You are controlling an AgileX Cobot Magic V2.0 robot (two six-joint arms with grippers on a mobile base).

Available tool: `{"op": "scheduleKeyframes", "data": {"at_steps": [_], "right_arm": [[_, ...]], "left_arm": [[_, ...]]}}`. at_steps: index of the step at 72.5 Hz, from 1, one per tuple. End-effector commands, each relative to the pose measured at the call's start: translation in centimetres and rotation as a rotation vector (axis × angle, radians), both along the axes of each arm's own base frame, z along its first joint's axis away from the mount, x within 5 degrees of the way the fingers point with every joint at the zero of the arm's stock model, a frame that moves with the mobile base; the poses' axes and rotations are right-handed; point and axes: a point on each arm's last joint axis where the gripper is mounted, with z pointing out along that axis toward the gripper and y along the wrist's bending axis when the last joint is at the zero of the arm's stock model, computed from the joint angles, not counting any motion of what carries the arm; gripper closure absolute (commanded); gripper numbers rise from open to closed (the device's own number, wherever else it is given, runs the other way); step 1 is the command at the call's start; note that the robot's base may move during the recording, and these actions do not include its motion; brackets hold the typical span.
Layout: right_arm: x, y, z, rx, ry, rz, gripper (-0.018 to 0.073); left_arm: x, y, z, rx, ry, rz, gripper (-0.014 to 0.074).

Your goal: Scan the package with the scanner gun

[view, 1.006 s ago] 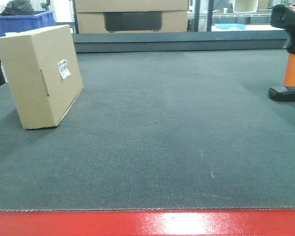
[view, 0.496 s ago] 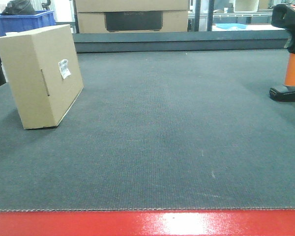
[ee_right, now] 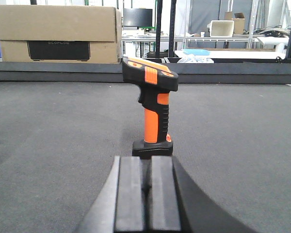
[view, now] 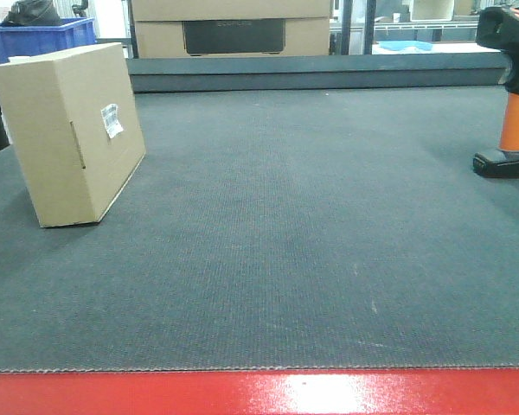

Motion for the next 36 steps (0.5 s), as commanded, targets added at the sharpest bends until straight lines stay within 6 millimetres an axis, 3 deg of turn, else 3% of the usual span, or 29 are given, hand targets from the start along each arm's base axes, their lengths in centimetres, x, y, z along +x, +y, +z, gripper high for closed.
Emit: {"op": "scheduleKeyframes", "data": {"at_steps": [1, 19, 25, 36], "right_arm": [[0.0, 0.0, 0.2, -0.013, -0.017, -0.004, 0.0727], [0.0, 0.0, 0.2, -0.013, -0.017, -0.004, 0.0727], [0.0, 0.0, 0.2, -0.013, -0.017, -0.004, 0.0727], [0.0, 0.0, 0.2, -0.013, -0.017, -0.004, 0.0727]], "left_arm": [[0.7, -0.6, -0.1, 0.011, 0.004, -0.007, 0.0629], [1.4, -2.1, -1.3, 0.02, 0.033, -0.042, 0.0091], [1.9, -2.1, -2.1, 0.006, 0.052, -0.002, 0.002], [2.9, -2.1, -3.9, 0.048, 0.108, 0.018, 0.0016]]}}
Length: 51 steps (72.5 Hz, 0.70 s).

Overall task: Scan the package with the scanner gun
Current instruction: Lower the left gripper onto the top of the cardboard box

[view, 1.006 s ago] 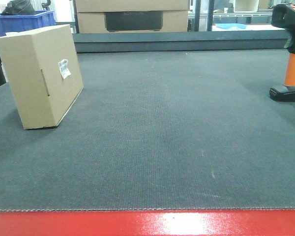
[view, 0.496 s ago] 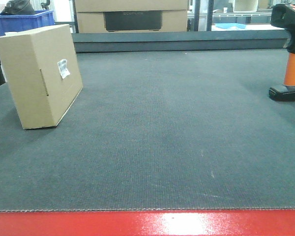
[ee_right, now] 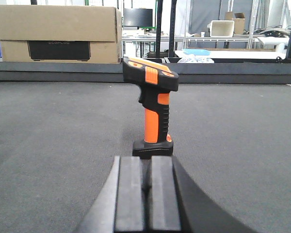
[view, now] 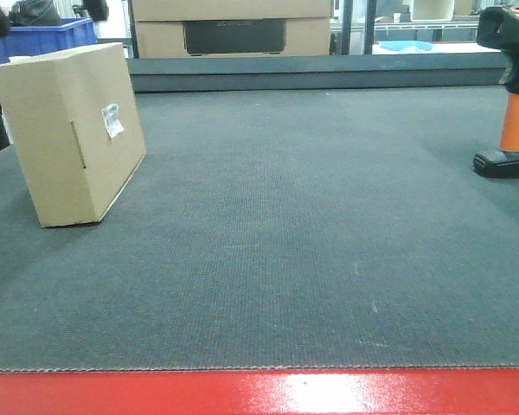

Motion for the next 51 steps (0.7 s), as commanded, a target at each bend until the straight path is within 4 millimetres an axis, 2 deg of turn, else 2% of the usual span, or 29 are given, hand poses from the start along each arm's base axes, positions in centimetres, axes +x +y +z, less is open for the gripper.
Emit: {"op": "scheduleKeyframes", "data": {"at_steps": [1, 27, 35, 38, 42, 43, 47, 48, 50, 51], "right_arm": [[0.0, 0.0, 0.2, -0.013, -0.017, -0.004, 0.0727], [0.0, 0.0, 0.2, -0.013, -0.017, -0.004, 0.0727], [0.0, 0.0, 0.2, -0.013, -0.017, -0.004, 0.0727], [0.0, 0.0, 0.2, -0.013, -0.017, -0.004, 0.0727], [0.0, 0.0, 0.2, -0.013, -0.017, -0.004, 0.0727], [0.0, 0.0, 0.2, -0.013, -0.017, -0.004, 0.0727], [0.0, 0.0, 0.2, -0.013, -0.017, -0.004, 0.0727], [0.0, 0.0, 0.2, -0.013, -0.017, -0.004, 0.0727], [0.0, 0.0, 0.2, -0.013, -0.017, -0.004, 0.0727], [0.0, 0.0, 0.2, -0.013, -0.017, -0.004, 0.0727]], "left_arm": [[0.5, -0.1, -0.8, 0.009, 0.026, 0.014, 0.0016], [2.1, -0.5, -4.6, 0.024, 0.151, 0.045, 0.002], [2.0, -0.4, -4.8, 0.023, 0.173, 0.059, 0.0094], [2.0, -0.4, -4.8, 0.023, 0.172, 0.059, 0.0169], [1.9, -0.4, -4.7, 0.022, 0.17, 0.059, 0.0374], [1.9, -0.4, -4.7, 0.021, 0.168, 0.059, 0.0374], [2.0, -0.4, -4.5, 0.02, 0.163, 0.059, 0.0579], [2.0, -0.5, -4.3, 0.018, 0.157, 0.059, 0.0653], [2.0, -0.5, -4.3, 0.018, 0.157, 0.059, 0.0707], [2.0, -0.5, -4.1, 0.016, 0.15, 0.059, 0.0706]]}}
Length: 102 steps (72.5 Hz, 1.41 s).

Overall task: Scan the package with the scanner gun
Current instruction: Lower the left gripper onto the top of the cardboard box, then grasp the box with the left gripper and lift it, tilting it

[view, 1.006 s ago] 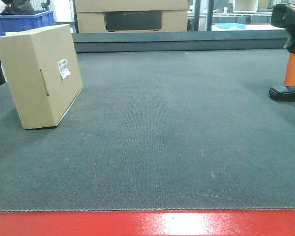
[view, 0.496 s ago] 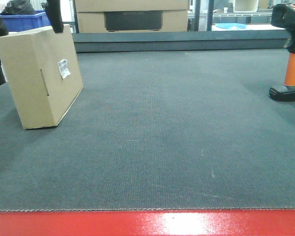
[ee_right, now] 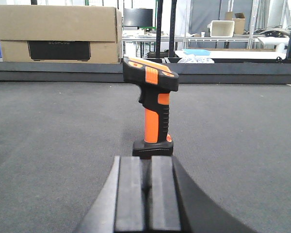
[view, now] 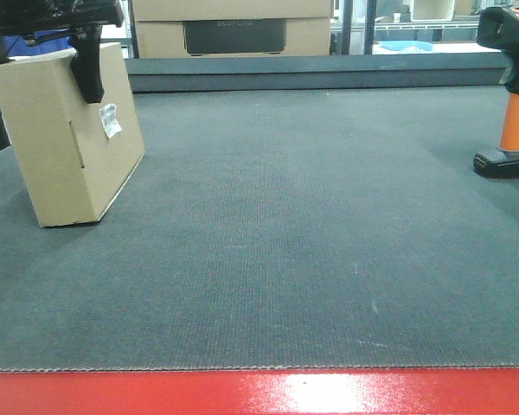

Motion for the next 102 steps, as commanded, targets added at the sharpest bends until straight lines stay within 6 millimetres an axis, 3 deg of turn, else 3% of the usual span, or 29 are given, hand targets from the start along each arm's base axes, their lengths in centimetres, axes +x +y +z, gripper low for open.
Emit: {"op": "scheduleKeyframes", "data": {"at_steps": [1, 11, 19, 31, 57, 73, 87, 91, 102], "right_arm": [[0.0, 0.0, 0.2, -0.013, -0.017, -0.004, 0.0727], [0.0, 0.0, 0.2, -0.013, -0.017, -0.004, 0.0727], [0.0, 0.0, 0.2, -0.013, -0.017, -0.004, 0.0727], [0.0, 0.0, 0.2, -0.013, -0.017, -0.004, 0.0727], [0.0, 0.0, 0.2, -0.013, -0.017, -0.004, 0.0727], [0.0, 0.0, 0.3, -0.015, -0.033, -0.004, 0.0727], [-0.3, 0.0, 1.8, -0.015, -0.204, -0.007, 0.0727], [-0.2, 0.0, 1.6, -0.002, -0.171, -0.006, 0.0727], [-0.7, 0.1, 3.9, 0.008, -0.074, 0.001, 0.0727]], "left_arm": [[-0.1, -0.1, 1.2, -0.01, -0.03, 0.006, 0.0708], [-0.4, -0.2, 3.4, -0.043, -0.071, 0.01, 0.0708], [-1.2, -0.9, 5.6, -0.165, -0.103, 0.009, 0.0708], [-1.6, -2.1, 6.2, -0.332, -0.102, 0.007, 0.0708], [-1.9, -6.9, 2.7, -0.453, -0.16, -0.05, 0.0708], [-1.6, -7.5, 0.7, -0.438, -0.092, -0.05, 0.0708], [-1.7, -8.1, 0.4, -0.461, -0.069, -0.081, 0.0708], [-1.7, -8.1, 0.3, -0.461, -0.068, -0.083, 0.0708], [-1.6, -8.2, 0.4, -0.468, -0.078, -0.08, 0.0708]]}}
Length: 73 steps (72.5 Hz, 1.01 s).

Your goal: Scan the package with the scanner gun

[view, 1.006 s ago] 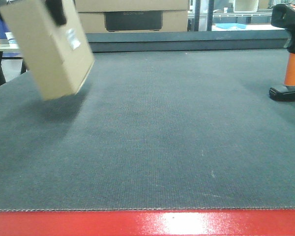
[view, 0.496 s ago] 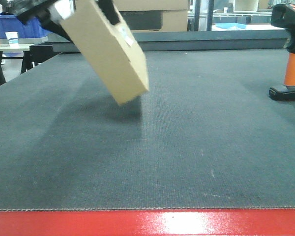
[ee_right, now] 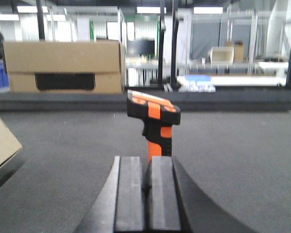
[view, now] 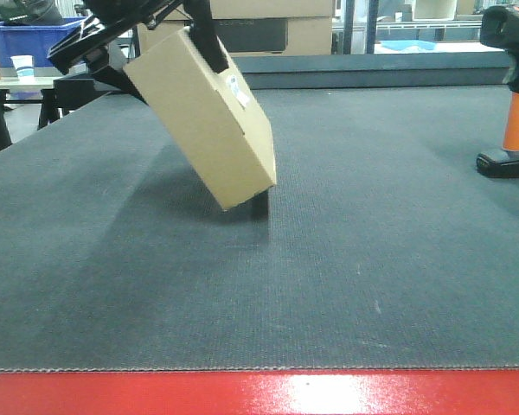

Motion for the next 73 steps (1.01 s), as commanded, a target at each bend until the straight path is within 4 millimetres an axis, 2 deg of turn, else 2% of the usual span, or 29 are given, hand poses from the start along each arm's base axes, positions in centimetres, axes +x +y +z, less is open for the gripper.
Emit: {"op": "scheduleKeyframes", "data": {"at_steps": [1, 13, 21, 28, 35, 47, 63, 73], "right_arm": [[-0.1, 0.0, 1.6, 0.006, 0.024, 0.001, 0.0727], [1.1, -0.1, 4.9, 0.012, 0.084, 0.002, 0.0727], [3.3, -0.3, 6.7, 0.022, 0.166, 0.003, 0.0727], [5.7, -0.6, 7.3, 0.031, 0.247, 0.003, 0.0727], [7.9, -0.9, 7.3, 0.036, 0.286, 0.0, 0.0727], [11.2, -1.4, 7.3, 0.024, 0.183, -0.01, 0.0727], [15.5, -2.0, 4.4, 0.04, 0.241, -0.017, 0.0727], [17.6, -2.4, 2.9, 0.086, 0.204, -0.027, 0.0727]], "left_arm": [[0.1, -0.2, 0.4, -0.022, -0.028, 0.001, 0.0708], [0.1, -0.3, 0.5, -0.025, -0.031, 0.003, 0.0708], [0.2, -0.3, 0.6, -0.036, -0.048, 0.016, 0.0708], [0.3, -0.3, 0.7, -0.042, -0.06, 0.021, 0.0708], [0.4, -0.3, 0.7, -0.05, -0.062, 0.032, 0.0708], [0.5, -0.3, 0.7, -0.057, -0.061, 0.042, 0.0708], [0.5, -0.3, 0.7, -0.056, -0.06, 0.041, 0.0708], [0.4, -0.3, 0.6, -0.054, -0.053, 0.039, 0.0708]]}}
